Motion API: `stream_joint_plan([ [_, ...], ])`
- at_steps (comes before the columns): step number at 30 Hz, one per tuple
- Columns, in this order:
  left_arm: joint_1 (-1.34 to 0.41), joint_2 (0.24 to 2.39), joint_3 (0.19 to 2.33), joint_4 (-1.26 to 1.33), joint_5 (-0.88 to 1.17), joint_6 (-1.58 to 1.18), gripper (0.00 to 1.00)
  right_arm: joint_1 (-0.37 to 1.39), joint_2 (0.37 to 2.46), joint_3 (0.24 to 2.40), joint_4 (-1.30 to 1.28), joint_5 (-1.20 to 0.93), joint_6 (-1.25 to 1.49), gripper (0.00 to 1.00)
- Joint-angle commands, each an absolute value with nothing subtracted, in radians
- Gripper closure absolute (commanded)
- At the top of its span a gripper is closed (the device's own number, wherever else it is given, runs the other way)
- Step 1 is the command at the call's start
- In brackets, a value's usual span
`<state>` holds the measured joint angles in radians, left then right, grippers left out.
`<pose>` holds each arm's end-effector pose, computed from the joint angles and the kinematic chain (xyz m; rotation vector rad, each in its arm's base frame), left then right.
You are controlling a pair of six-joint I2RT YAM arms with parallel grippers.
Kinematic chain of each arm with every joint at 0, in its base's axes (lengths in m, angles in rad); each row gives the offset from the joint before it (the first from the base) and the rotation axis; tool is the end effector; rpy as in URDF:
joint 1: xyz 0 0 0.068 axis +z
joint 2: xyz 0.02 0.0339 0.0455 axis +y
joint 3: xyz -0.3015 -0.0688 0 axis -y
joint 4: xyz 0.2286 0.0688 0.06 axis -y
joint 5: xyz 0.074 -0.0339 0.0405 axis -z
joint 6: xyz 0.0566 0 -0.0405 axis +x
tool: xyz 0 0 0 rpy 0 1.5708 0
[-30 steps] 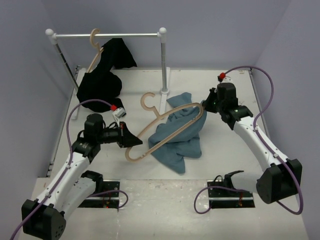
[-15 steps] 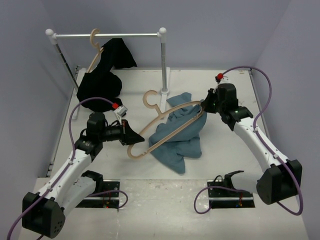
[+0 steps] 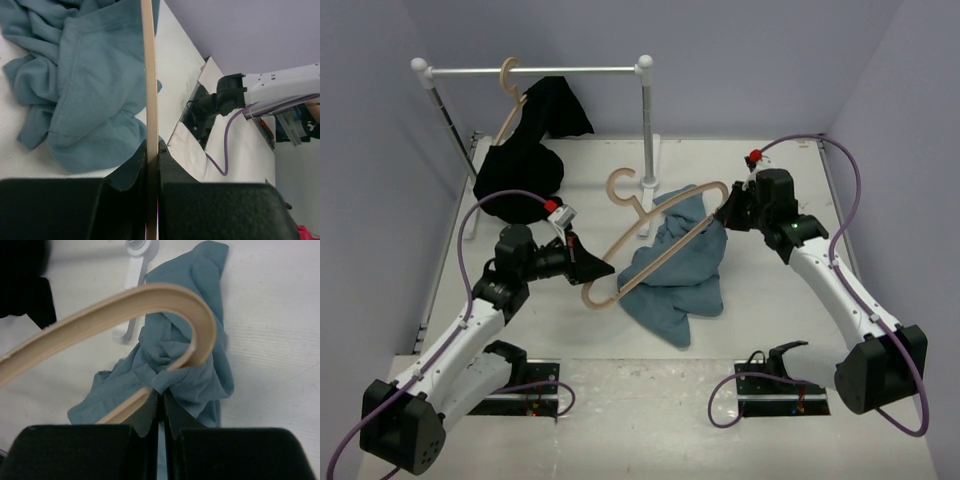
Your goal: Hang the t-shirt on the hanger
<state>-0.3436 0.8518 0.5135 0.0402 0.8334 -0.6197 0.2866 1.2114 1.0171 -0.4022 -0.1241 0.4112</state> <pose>0.1404 -0.0947 0.2882 0.3583 1.9911 -1.4124 0.2450 0.0795 0.3373 0.0650 2.2106 0.5293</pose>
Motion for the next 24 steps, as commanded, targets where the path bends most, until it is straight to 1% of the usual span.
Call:
stream_joint_plan([
  [1,-0.444,0.873,0.495,0.211,0.823,-0.687,1.0,0.287,1.235,1.099,-0.387,-0.129,0.453,1.0],
  [2,-0.491,0.876,0.492,0.211,0.8,-0.689,1.0,0.287,1.245,1.116,-0.392,-0.084,0.47,1.0],
  [5,-0.539,0.874,0.475,0.205,0.754,-0.69,1.0,0.287,1.277,1.14,-0.407,-0.012,0.507,1.0],
  [7,-0.547,0.859,0.464,0.175,0.718,-0.686,1.0,0.287,1.285,1.145,-0.42,-0.002,0.514,1.0],
  [12,-0.548,0.794,0.462,0.082,0.58,-0.65,1.0,0.284,1.252,1.064,-0.411,0.043,0.52,1.0],
  [14,-0.546,0.781,0.469,0.053,0.553,-0.64,1.0,0.272,1.23,1.03,-0.408,0.064,0.53,1.0],
  [19,-0.547,0.793,0.466,0.032,0.582,-0.632,1.0,0.224,1.223,1.005,-0.405,0.077,0.529,1.0],
  [24,-0.548,0.802,0.422,0.068,0.641,-0.633,1.0,0.215,1.241,1.052,-0.407,0.055,0.506,1.0],
])
